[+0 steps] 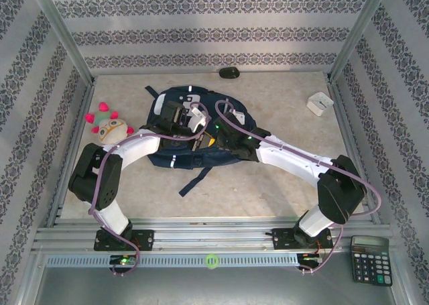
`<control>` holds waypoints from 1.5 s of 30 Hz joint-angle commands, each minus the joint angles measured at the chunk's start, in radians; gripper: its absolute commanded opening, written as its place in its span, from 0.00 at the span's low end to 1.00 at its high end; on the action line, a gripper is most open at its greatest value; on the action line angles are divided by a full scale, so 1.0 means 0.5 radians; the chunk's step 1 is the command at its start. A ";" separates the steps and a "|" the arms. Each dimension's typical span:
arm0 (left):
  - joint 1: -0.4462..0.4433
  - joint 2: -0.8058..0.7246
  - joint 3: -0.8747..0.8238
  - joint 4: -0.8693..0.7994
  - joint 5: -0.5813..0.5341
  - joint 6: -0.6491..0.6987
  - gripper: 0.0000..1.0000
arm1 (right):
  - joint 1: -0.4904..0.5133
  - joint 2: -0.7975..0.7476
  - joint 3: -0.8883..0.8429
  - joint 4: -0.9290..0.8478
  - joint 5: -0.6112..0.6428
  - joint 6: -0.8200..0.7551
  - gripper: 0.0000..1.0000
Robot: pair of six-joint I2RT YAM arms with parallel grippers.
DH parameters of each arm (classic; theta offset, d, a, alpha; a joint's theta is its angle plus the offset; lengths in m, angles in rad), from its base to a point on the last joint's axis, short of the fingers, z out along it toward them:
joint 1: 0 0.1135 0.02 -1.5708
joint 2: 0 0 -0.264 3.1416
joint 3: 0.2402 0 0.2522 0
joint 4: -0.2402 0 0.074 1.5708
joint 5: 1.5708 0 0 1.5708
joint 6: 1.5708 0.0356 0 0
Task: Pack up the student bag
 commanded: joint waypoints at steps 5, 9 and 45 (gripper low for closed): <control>-0.013 -0.014 0.063 0.048 0.121 0.001 0.00 | -0.007 -0.034 0.078 0.015 -0.111 0.006 0.10; -0.014 -0.021 0.046 0.028 0.103 0.028 0.00 | -0.113 -0.040 0.105 0.005 -0.381 0.102 0.08; -0.014 -0.009 0.132 -0.461 -0.262 0.634 0.00 | -0.310 -0.071 0.204 -0.465 -0.833 -0.280 0.00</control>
